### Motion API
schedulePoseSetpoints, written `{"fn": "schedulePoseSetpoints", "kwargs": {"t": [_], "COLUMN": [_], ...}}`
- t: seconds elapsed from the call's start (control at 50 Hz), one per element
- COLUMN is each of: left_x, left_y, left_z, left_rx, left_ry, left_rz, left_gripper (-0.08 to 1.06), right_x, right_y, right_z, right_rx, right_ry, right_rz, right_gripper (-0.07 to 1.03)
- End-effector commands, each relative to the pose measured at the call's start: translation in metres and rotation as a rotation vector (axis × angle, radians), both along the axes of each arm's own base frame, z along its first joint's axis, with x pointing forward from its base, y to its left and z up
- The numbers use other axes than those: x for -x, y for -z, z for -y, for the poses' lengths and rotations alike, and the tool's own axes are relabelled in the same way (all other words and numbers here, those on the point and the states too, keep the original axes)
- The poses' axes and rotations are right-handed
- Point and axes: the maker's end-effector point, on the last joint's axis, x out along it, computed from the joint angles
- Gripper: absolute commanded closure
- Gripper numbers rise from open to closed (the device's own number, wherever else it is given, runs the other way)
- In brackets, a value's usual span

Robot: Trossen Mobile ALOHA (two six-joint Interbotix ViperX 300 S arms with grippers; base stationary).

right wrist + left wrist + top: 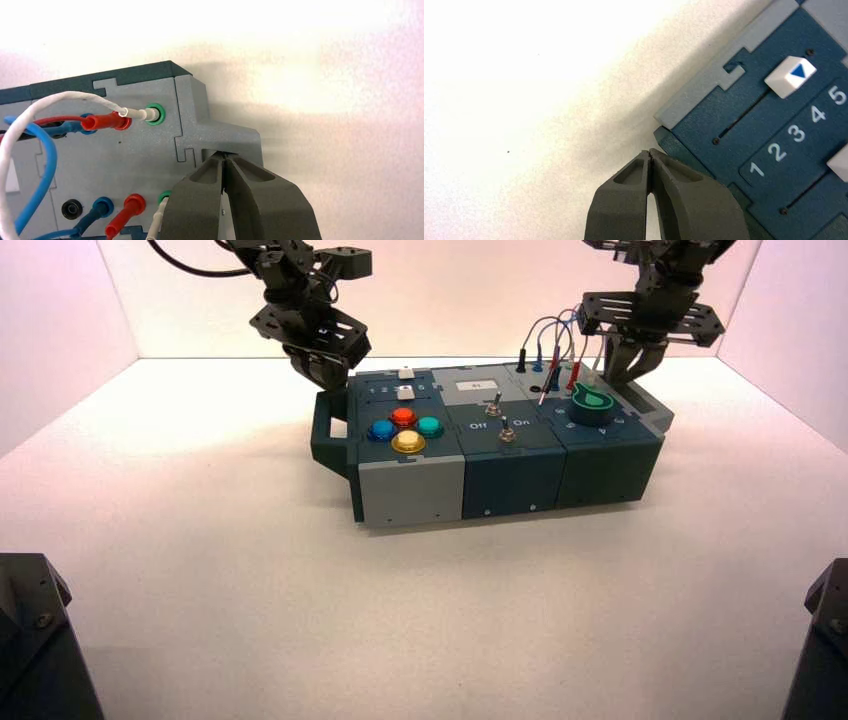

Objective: Insert the black wire.

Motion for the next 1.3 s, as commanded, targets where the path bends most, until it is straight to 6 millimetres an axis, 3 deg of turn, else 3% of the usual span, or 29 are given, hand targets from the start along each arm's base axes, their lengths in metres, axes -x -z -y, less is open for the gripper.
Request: {"fn": "schedulePoseSetpoints", "kwargs": {"t": [0.02,0.58,0.86,1.3], "left_x": [0.008,0.035,0.046,0.048], "left_y": [-0.020,-0.019,-0.012,-0.018], "left_z": [0.030,0.053,0.052,0.049], "left_rx": [0.028,0.030,0.027,0.032], "left_ry": [0.062,0.123,0.123,0.120], "left_rz": [0.041,0.013,-0.013,-0.002], "left_gripper": [1.00,1.01,1.00,1.00], "right_x": [-0.007,-0.005,-0.001,0.005], "right_y": [0.006,0.025,0.026,0.026], "right_z": [-0.018,-0.041,-0.048,-0.045], "right_rx": [-0.009,-0.002,0.000,0.001], "right_ry": [-0.026,-0.083,-0.103,-0.098], "right_rz": [-0.002,-0.060,-0.072,-0.084], "right_gripper": [0.99,0.98,0.99,0.99]}}
